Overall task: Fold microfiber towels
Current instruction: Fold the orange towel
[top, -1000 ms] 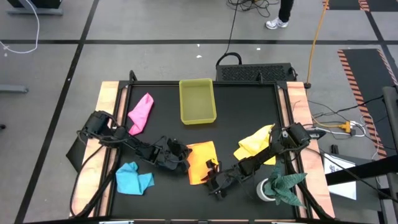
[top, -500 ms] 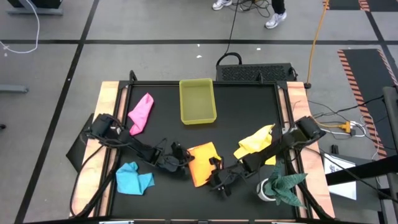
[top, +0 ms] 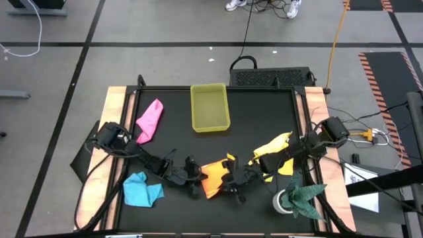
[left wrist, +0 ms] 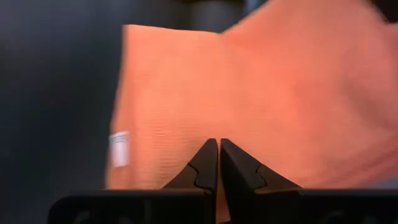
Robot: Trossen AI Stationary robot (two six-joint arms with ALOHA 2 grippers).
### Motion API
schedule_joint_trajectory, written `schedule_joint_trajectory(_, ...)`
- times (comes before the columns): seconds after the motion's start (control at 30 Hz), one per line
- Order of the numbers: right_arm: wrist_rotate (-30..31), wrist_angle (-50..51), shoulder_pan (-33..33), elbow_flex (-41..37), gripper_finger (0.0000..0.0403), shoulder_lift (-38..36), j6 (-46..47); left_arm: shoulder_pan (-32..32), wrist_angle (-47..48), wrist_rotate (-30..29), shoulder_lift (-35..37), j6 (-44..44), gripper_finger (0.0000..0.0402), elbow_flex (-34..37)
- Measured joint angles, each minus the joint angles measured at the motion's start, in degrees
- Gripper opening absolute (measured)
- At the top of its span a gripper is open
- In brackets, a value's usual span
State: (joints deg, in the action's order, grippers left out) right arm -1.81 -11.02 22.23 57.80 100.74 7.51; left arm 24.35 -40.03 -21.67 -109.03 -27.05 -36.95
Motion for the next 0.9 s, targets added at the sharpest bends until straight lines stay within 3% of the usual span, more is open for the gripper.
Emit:
schedule_joint_trajectory(0.43,-1.4,0.1,-9.9,0.0,0.0003,1.6,1.0,-0.2,3.7,-0.9,1.1,-2.1,0.0021,0.0)
schedule_joint_trajectory(0.57,-1.4,0.1,-11.3,0.0,0.0003,3.6,1.5,0.8,10.5,-1.3,4.7,-4.6,0.0021,0.0)
schedule_joint_trajectory(0.73,-1.5,-1.2,-12.2,0.0,0.0002,4.3,1.5,2.6,20.6,-7.0,8.4,-9.8,0.0021,0.0)
schedule_joint_trajectory(0.9,-1.5,-4.2,-12.9,0.0,0.0002,4.3,2.3,3.1,22.4,-8.1,7.6,-12.1,0.0021,0.0)
